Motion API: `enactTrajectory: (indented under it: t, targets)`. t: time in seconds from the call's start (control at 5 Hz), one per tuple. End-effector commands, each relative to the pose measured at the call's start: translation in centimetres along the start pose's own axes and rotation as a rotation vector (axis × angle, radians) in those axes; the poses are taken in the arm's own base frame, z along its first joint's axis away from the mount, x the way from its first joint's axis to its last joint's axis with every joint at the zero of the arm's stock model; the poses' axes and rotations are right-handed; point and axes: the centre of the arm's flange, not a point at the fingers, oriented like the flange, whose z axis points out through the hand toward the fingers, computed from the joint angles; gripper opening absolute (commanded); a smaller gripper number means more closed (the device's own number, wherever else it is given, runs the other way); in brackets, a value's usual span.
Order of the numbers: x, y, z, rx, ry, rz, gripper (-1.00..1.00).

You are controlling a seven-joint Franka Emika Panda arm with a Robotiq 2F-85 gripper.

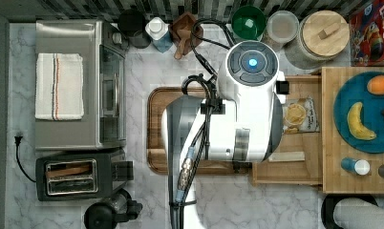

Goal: Close the drawer.

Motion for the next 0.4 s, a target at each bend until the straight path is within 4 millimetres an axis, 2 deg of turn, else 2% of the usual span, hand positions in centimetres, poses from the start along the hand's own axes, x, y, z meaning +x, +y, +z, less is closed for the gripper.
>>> enactTrajectory:
  t: [0.2, 0.4]
  targets:
    - [0.0, 0.0, 0.1, -0.002, -0.001, -0.013, -1.00]
    - [-1.7, -0.1, 0.4, 0.034, -0.027, -0.164, 1.00]
